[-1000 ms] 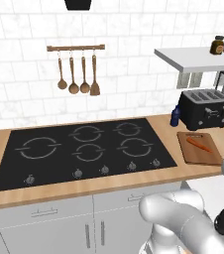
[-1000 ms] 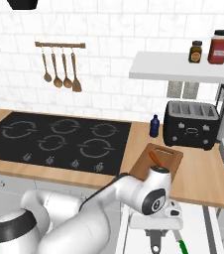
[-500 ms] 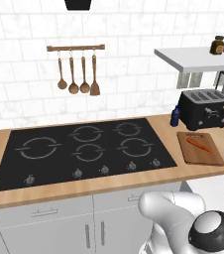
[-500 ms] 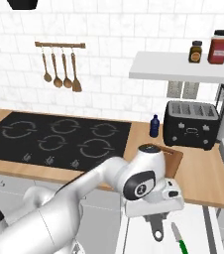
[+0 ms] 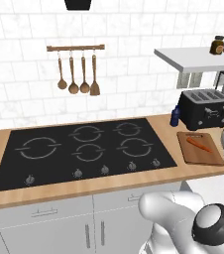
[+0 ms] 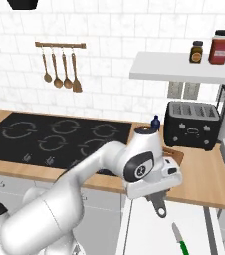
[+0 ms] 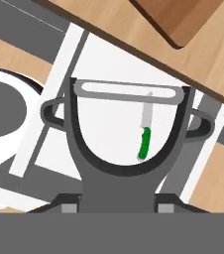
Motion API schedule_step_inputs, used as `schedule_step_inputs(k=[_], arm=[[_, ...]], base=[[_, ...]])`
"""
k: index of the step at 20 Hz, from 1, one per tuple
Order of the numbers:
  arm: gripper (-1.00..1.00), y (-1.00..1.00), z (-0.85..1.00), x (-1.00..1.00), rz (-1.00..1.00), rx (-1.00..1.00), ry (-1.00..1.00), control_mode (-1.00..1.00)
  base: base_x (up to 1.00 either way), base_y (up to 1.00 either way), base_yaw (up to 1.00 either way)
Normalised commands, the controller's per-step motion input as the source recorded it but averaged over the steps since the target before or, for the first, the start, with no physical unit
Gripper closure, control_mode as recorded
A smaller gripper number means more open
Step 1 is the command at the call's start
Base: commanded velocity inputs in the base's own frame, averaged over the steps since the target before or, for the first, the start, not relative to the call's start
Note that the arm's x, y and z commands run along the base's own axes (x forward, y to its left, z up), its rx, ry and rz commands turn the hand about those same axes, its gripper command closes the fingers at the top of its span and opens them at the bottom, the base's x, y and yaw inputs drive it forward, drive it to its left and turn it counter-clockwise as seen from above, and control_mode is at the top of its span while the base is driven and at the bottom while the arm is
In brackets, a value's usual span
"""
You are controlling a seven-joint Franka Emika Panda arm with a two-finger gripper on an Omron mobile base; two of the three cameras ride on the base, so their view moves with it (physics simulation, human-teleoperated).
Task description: Place the appropriate cutting tool for cutting the carrot skin on the cutting board.
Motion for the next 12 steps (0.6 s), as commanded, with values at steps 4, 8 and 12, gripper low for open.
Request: schedule_step_inputs(k=[4,8,12], arm=[[1.00,-0.09,-0.02,0.91,0.13,0.06,0.03,-1.00],[1.00,-0.06,-0.16,0.93,0.14,0.09,0.06,-1.00],[1.00,0.00,-0.40,0.91,0.15,0.06,0.08,-1.00]], base=[[0.00,0.00,0.00],[0.00,0.00,0.00],[0.00,0.00,0.00]])
